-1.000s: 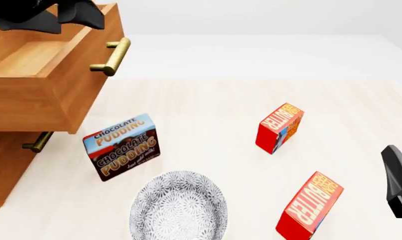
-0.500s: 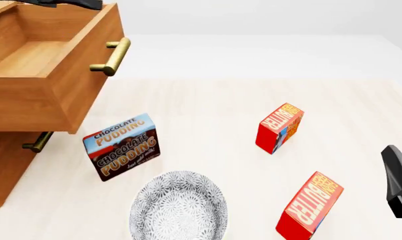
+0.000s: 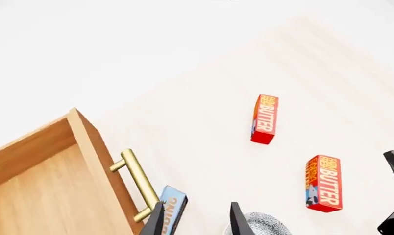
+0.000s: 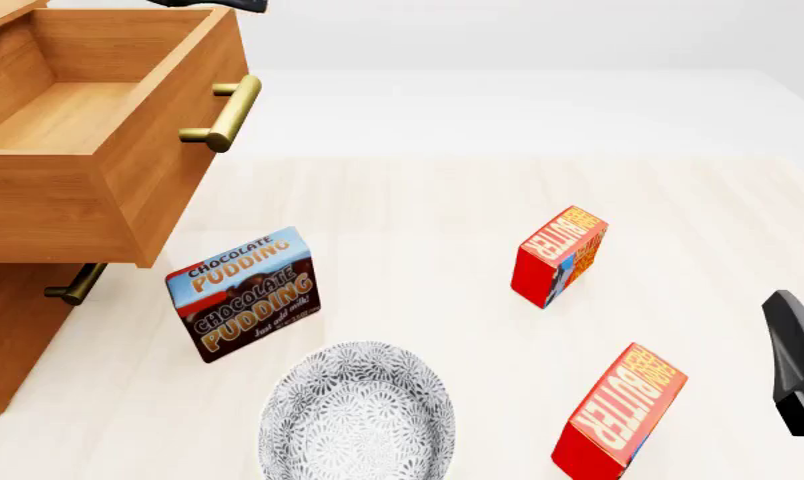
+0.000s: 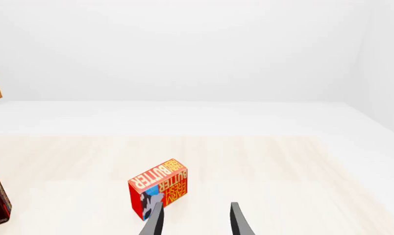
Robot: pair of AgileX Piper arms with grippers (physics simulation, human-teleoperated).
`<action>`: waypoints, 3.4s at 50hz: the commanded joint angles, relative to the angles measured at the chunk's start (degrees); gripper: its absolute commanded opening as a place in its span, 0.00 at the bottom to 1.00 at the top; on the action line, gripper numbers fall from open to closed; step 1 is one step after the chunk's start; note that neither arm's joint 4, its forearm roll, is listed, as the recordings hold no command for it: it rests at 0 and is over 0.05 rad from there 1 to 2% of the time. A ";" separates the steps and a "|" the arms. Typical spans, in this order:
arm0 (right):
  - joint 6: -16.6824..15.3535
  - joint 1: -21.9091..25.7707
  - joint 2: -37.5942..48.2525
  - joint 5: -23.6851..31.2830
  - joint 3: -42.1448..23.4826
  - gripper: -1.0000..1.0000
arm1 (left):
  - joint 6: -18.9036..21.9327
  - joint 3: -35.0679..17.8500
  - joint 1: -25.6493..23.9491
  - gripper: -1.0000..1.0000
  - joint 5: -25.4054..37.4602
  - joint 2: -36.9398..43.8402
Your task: Put the butter at the front in the top drawer of the cabinet and close it.
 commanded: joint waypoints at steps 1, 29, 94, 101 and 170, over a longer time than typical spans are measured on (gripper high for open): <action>0.04 0.00 -0.10 0.13 0.00 1.00 | 0.38 -1.95 -3.88 1.00 -1.67 3.66; 0.05 -0.01 -0.11 0.13 0.00 1.00 | -0.64 -4.09 -10.57 1.00 -7.54 12.32; 0.04 -0.01 -0.10 0.13 0.00 1.00 | -6.74 -10.77 -15.48 1.00 -15.43 29.96; 0.05 0.00 -0.10 0.13 0.00 1.00 | -7.26 -12.13 -16.20 1.00 -15.61 32.05; 0.03 0.01 -0.10 0.13 0.00 1.00 | -9.94 -18.66 -16.86 1.00 -18.08 48.47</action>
